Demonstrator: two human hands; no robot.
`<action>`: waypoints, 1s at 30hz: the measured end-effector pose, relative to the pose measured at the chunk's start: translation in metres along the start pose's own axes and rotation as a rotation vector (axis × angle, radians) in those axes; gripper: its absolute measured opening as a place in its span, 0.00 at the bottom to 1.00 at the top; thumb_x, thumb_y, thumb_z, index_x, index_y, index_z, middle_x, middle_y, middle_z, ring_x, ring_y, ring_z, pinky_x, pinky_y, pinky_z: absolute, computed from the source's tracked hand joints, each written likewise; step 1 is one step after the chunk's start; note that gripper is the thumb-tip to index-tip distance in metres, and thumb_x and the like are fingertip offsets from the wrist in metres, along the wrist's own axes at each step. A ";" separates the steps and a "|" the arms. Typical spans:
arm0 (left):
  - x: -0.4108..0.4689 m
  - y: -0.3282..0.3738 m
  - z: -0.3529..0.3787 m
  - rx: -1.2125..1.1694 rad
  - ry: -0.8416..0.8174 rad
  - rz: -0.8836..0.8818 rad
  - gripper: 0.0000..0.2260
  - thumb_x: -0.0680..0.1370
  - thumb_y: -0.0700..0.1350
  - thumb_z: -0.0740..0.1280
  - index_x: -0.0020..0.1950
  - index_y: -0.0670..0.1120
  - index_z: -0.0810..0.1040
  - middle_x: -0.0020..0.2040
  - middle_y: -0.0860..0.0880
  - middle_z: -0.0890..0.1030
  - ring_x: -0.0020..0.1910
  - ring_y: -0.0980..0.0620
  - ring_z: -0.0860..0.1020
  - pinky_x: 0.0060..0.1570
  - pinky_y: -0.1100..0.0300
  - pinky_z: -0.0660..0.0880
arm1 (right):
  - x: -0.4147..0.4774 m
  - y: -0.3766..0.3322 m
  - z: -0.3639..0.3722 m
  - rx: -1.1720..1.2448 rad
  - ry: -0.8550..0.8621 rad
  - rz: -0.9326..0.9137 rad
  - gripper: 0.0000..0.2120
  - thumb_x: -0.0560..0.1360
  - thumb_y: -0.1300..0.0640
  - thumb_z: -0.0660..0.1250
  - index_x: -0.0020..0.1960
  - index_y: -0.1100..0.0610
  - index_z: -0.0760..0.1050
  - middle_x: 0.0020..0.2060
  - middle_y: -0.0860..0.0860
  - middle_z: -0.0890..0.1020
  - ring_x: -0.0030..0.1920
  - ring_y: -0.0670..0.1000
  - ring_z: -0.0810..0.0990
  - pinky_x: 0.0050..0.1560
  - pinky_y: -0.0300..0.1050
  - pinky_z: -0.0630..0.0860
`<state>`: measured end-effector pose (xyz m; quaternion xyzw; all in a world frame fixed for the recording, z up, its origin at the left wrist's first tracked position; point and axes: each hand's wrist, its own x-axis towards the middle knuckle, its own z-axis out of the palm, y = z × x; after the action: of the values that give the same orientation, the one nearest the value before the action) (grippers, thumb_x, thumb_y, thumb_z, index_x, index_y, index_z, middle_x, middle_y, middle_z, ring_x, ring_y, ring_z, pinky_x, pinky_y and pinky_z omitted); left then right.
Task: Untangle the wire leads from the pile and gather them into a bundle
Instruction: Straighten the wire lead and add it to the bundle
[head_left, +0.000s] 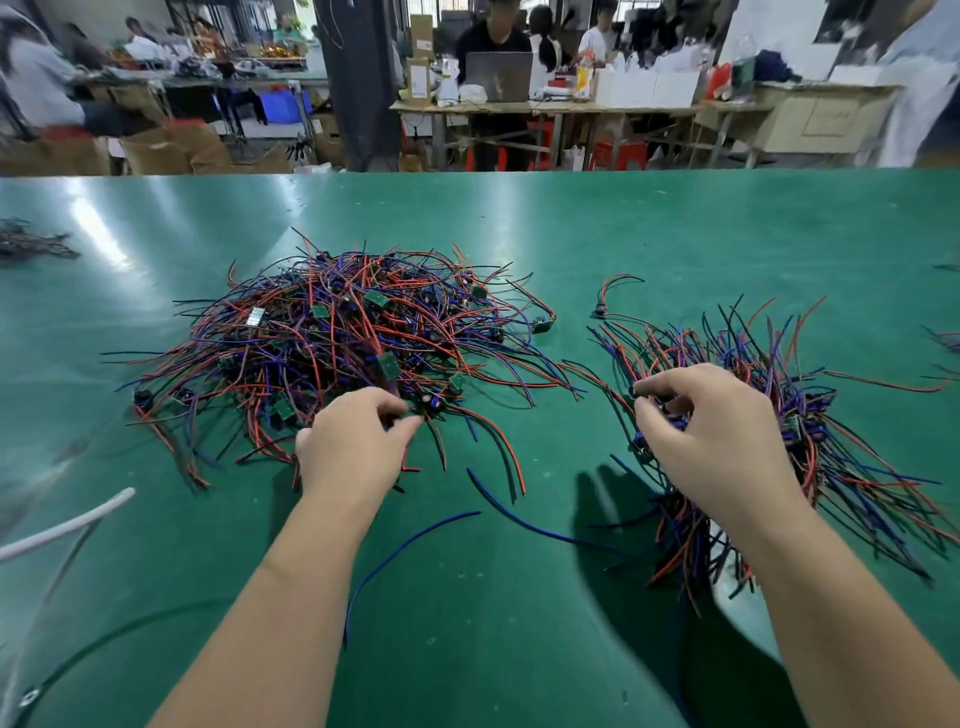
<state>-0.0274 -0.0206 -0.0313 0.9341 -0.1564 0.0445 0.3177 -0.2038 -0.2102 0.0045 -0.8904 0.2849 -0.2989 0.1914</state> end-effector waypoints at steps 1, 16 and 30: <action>-0.002 0.002 0.000 -0.076 0.035 0.022 0.06 0.73 0.56 0.71 0.46 0.56 0.81 0.45 0.56 0.82 0.47 0.50 0.78 0.59 0.47 0.69 | -0.001 -0.001 0.000 0.014 0.004 -0.008 0.07 0.74 0.60 0.67 0.50 0.56 0.82 0.43 0.48 0.79 0.45 0.48 0.77 0.49 0.39 0.70; -0.037 0.055 -0.008 -1.082 -0.240 0.302 0.06 0.69 0.40 0.72 0.41 0.51 0.85 0.38 0.52 0.85 0.34 0.56 0.83 0.39 0.68 0.76 | -0.006 -0.021 0.012 0.999 -0.321 0.268 0.06 0.75 0.58 0.66 0.47 0.54 0.82 0.42 0.52 0.85 0.36 0.46 0.79 0.38 0.38 0.71; -0.078 0.075 0.016 -1.563 -0.988 -0.111 0.07 0.68 0.36 0.65 0.44 0.42 0.78 0.36 0.47 0.84 0.31 0.53 0.82 0.35 0.64 0.79 | 0.002 -0.020 0.009 1.559 -0.223 0.506 0.07 0.61 0.57 0.71 0.39 0.58 0.82 0.29 0.51 0.78 0.24 0.46 0.75 0.25 0.34 0.73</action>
<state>-0.1254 -0.0661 -0.0146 0.3736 -0.2147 -0.4921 0.7564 -0.1890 -0.1947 0.0086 -0.4356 0.1667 -0.2685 0.8428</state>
